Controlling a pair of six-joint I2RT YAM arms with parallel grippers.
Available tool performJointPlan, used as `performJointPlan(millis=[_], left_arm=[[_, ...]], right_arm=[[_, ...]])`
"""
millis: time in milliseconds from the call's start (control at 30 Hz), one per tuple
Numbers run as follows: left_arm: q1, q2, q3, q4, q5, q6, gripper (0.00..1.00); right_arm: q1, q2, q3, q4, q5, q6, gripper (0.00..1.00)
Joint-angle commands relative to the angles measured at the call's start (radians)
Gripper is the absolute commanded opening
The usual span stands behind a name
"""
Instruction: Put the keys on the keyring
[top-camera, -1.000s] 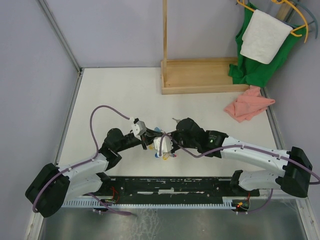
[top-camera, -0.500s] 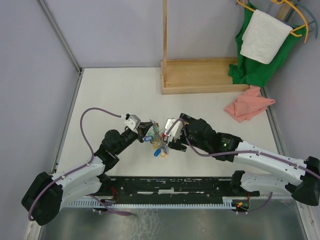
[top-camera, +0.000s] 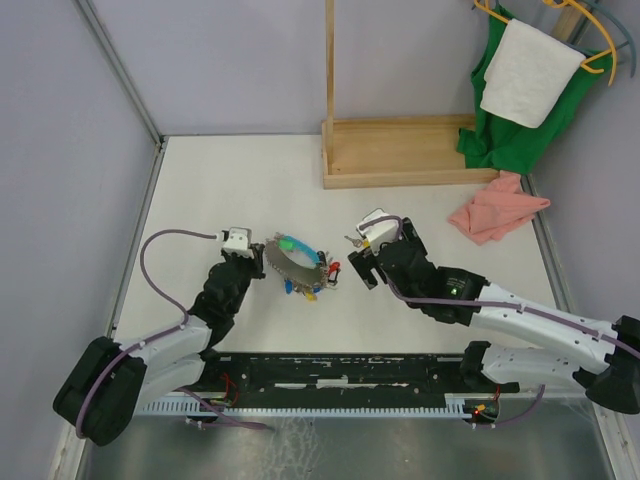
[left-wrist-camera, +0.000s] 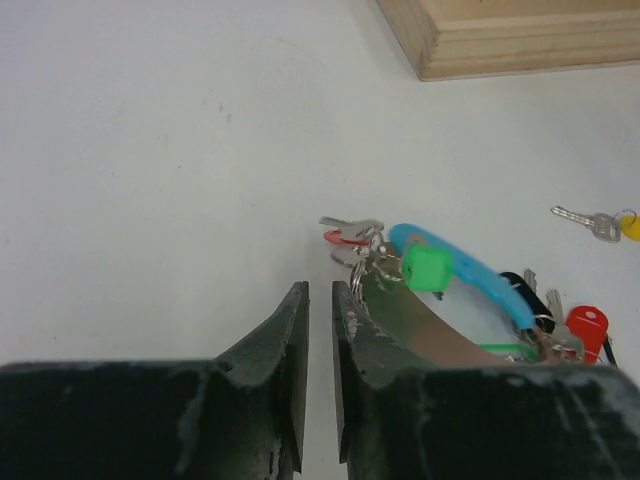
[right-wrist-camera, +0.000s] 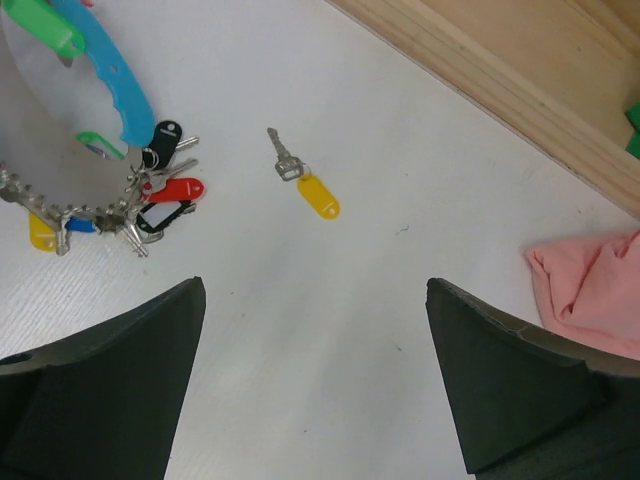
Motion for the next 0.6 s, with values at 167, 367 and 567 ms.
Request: performJointPlan(millis=[167, 367, 567], left_arm=[[0.009, -0.206, 0.041, -0.211, -0.227, -0.234, 0.50], [0.009, -0.520, 0.150, -0.560, -0.267, -0.377, 0.99], [0.010, -0.766, 0.312, -0.825, -0.251, -0.437, 0.99]], right_arm=[[0.002, -0.137, 0.009, -0.134, 0.215, 0.181, 1.00], [0.002, -0.244, 0.011, -0.220, 0.273, 0.212, 1.00], [0.002, -0.298, 0.060, -0.346, 0.323, 0.207, 1.00]])
